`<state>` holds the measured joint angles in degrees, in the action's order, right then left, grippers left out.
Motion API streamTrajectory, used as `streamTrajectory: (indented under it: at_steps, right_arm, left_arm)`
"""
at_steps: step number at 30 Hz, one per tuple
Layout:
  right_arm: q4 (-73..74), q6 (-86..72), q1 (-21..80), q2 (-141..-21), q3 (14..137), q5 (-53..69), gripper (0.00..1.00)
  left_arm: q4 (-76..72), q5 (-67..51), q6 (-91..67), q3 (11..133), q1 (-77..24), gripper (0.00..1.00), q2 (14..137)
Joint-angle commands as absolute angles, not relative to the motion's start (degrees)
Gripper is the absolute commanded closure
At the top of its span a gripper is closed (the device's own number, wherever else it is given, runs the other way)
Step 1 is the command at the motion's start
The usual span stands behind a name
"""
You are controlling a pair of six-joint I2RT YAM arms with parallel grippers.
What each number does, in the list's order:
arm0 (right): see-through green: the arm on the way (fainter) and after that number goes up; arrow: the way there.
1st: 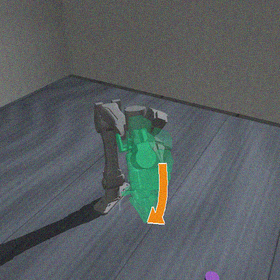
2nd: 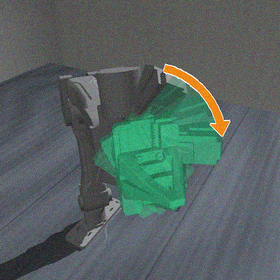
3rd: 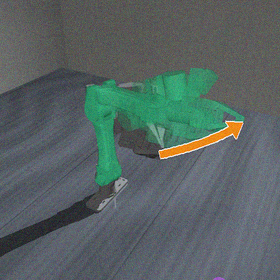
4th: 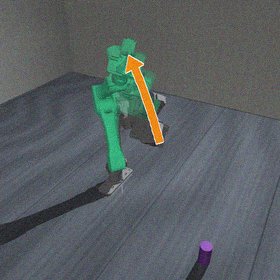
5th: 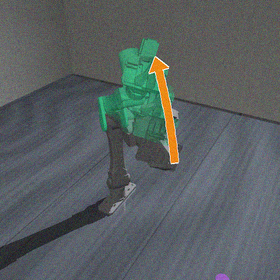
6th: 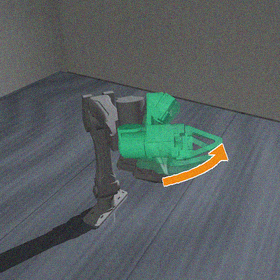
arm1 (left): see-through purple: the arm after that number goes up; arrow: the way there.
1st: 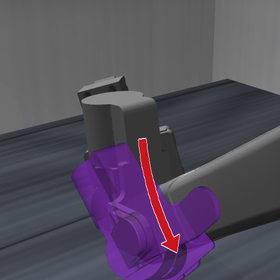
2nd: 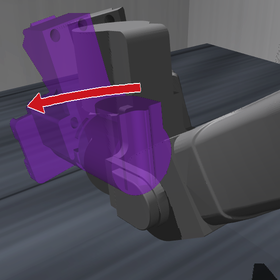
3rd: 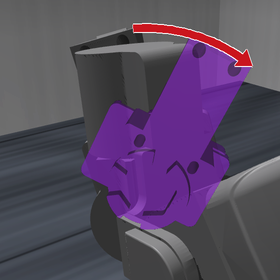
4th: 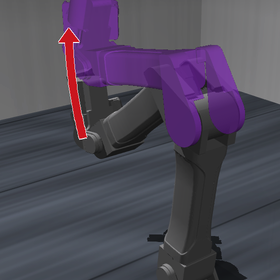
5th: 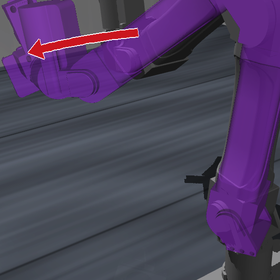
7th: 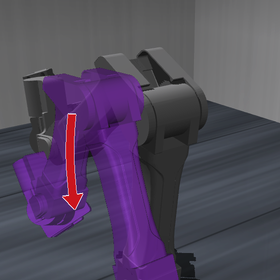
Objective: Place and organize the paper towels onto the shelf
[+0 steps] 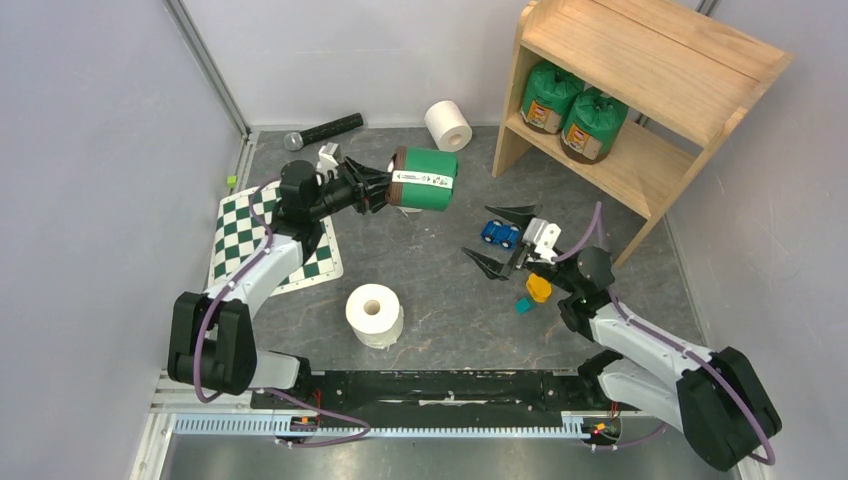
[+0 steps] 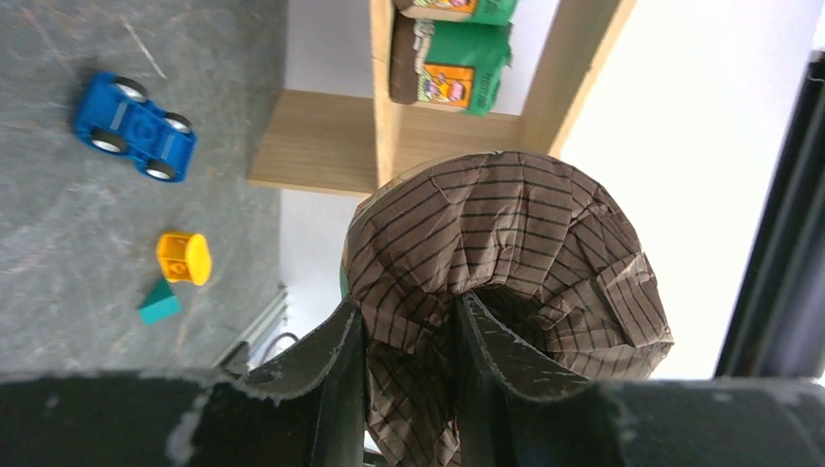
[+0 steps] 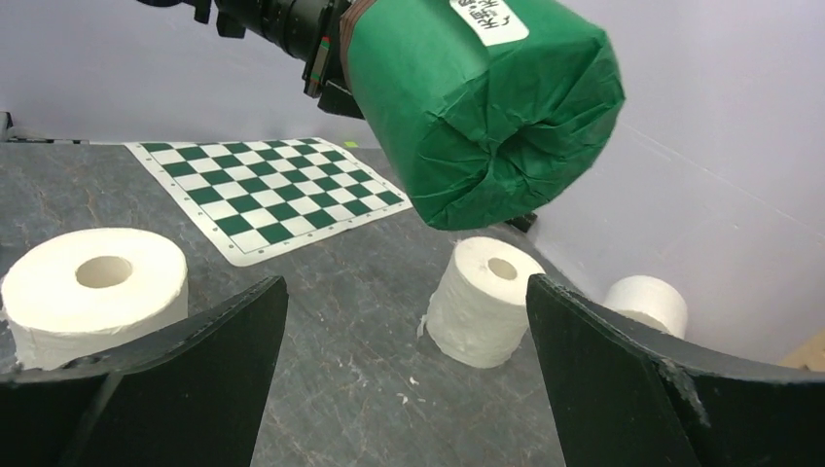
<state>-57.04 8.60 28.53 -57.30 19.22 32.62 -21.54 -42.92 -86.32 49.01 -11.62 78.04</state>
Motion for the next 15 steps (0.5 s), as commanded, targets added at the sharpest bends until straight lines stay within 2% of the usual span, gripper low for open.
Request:
streamTrajectory:
  at_steps: [1,15]
  right_arm:
    - [-62.7,11.7,30.2,-60.5,25.0,33.8,0.06]
    - [-71.6,12.6,31.5,-71.0,32.7,31.2,0.12]
  left_arm:
    - [-35.2,-45.9,-97.5,48.1,-13.3,0.71,75.7]
    - [-52.6,-45.2,-110.8,47.0,-17.5,0.71,81.1]
